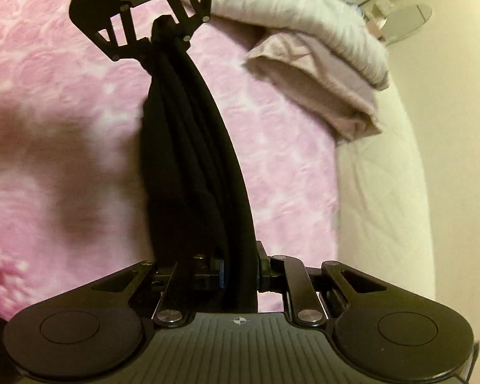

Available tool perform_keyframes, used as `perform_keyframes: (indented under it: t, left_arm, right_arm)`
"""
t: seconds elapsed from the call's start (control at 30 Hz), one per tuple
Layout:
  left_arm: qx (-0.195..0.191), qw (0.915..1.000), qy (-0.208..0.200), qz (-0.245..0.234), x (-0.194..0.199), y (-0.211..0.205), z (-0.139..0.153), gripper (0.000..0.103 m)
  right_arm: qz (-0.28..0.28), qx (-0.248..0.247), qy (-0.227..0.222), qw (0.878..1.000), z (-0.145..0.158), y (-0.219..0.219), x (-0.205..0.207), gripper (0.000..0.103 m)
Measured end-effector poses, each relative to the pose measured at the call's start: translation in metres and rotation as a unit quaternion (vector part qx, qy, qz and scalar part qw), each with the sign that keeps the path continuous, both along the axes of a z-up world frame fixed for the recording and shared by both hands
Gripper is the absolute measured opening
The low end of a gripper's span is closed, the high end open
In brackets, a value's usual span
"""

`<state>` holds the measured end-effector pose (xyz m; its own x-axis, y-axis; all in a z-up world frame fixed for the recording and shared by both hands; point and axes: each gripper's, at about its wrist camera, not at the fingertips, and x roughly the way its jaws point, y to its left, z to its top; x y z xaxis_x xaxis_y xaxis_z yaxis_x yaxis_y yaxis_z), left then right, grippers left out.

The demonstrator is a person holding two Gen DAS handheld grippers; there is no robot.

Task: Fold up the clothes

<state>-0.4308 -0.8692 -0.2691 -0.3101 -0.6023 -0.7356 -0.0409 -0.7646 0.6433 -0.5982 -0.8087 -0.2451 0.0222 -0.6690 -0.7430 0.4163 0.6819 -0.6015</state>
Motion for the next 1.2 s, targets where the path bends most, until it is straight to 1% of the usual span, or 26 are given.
perform_keyframes:
  t: [0.07,0.13,0.23,0.33,0.4,0.43,0.47,0.5,0.57,0.63,0.67,0.73,0.77,0.87,0.9,0.93,0.97,1.0,1.07,1.13,1.2]
  left_arm:
    - [-0.005,0.9998,0.004,0.019,-0.025,-0.018,0.022,0.019]
    - [-0.016,0.9988,0.015,0.044,-0.029,-0.033,0.035,0.019]
    - [-0.048,0.9950,0.031,0.082,-0.071,-0.068,0.063,0.019]
    - [-0.080,0.9895,0.045,0.112,-0.110,-0.092,0.074,0.019]
    - [-0.088,0.9867,0.049,0.127,-0.136,-0.094,0.053,0.019]
    - [-0.092,0.9853,0.051,0.135,-0.149,-0.095,0.042,0.019]
    - [-0.090,0.9846,0.049,0.142,-0.162,-0.095,0.019,0.019]
    - [-0.080,0.9856,0.041,0.143,-0.170,-0.096,-0.002,0.019]
    - [-0.059,0.9872,0.024,0.146,-0.188,-0.095,-0.045,0.019]
    - [-0.027,0.9911,-0.003,0.130,-0.204,-0.083,-0.099,0.020]
    - [-0.009,0.9916,-0.015,0.128,-0.210,-0.074,-0.121,0.020]
    - [-0.019,0.9904,-0.008,0.137,-0.211,-0.057,-0.137,0.020]
    - [-0.023,0.9897,-0.004,0.141,-0.211,-0.049,-0.145,0.020]
    - [-0.029,0.9876,0.001,0.154,-0.213,-0.036,-0.154,0.023]
    - [-0.018,0.9872,-0.003,0.158,-0.212,-0.035,-0.154,0.026]
    - [-0.006,0.9861,-0.003,0.166,-0.209,-0.035,-0.149,0.026]
    - [0.005,0.9847,-0.003,0.174,-0.207,-0.035,-0.144,0.026]
    - [0.015,0.9834,0.000,0.181,-0.203,-0.035,-0.137,0.027]
    - [0.033,0.9801,0.005,0.195,-0.196,-0.033,-0.122,0.027]
    - [0.047,0.9761,0.016,0.212,-0.187,-0.032,-0.105,0.027]
    - [0.047,0.9711,0.033,0.232,-0.180,-0.035,-0.087,0.027]
  right_arm:
    - [0.016,-0.014,-0.005,1.000,0.016,-0.031,-0.026,0.014]
    - [0.032,-0.030,-0.010,0.999,0.031,-0.063,-0.052,0.014]
    - [0.054,-0.069,-0.020,0.996,0.055,-0.104,-0.095,0.014]
    - [0.069,-0.113,-0.034,0.991,0.068,-0.136,-0.137,0.014]
    - [0.073,-0.128,-0.047,0.988,0.053,-0.149,-0.166,0.015]
    - [0.073,-0.132,-0.052,0.987,0.039,-0.153,-0.179,0.015]
    - [0.072,-0.133,-0.055,0.987,0.020,-0.156,-0.191,0.015]
    - [0.073,-0.131,-0.053,0.987,-0.004,-0.160,-0.203,0.015]
    - [0.074,-0.096,-0.042,0.992,-0.057,-0.162,-0.223,0.015]
    - [0.073,-0.055,-0.032,0.995,-0.110,-0.162,-0.242,0.015]
    - [0.073,-0.038,-0.031,0.996,-0.128,-0.158,-0.249,0.015]
    - [0.073,-0.012,-0.031,0.997,-0.155,-0.145,-0.259,0.015]
    - [0.068,-0.004,-0.033,0.997,-0.160,-0.141,-0.262,0.017]
    - [0.045,0.010,-0.043,0.998,-0.156,-0.133,-0.268,0.019]
    - [0.038,0.015,-0.046,0.998,-0.154,-0.130,-0.270,0.023]
    - [0.030,0.020,-0.049,0.998,-0.153,-0.128,-0.272,0.027]
    - [0.022,0.025,-0.052,0.998,-0.151,-0.125,-0.274,0.033]
    - [0.015,0.029,-0.055,0.998,-0.150,-0.122,-0.276,0.036]
    - [-0.004,0.040,-0.066,0.997,-0.142,-0.117,-0.282,0.037]
    - [-0.033,0.048,-0.093,0.994,-0.122,-0.097,-0.296,0.037]
    - [-0.055,0.055,-0.122,0.989,-0.100,-0.096,-0.305,0.037]
